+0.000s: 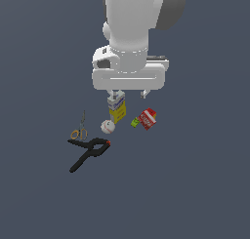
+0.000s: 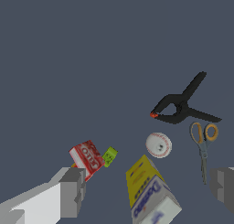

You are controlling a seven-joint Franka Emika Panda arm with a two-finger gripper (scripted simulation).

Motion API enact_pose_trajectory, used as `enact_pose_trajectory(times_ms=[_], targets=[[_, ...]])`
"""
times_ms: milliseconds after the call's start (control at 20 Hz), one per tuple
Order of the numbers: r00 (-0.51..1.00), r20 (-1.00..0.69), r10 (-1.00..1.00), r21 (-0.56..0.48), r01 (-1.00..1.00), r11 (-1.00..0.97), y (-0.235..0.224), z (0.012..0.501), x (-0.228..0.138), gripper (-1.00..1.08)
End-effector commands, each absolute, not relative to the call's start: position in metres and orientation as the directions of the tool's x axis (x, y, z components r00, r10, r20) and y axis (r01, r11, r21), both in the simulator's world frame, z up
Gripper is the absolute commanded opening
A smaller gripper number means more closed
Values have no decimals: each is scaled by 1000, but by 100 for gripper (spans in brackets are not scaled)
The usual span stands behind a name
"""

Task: Pick up a designated object from a clutter of objects.

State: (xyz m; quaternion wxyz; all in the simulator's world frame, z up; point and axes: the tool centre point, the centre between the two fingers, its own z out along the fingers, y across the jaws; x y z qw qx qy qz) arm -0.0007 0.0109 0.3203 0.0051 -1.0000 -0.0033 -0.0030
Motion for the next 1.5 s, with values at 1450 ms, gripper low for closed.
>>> enact_pose_trajectory(times_ms=[1450], targets=[[971, -19, 239, -13, 239, -971, 41, 230, -23, 100]])
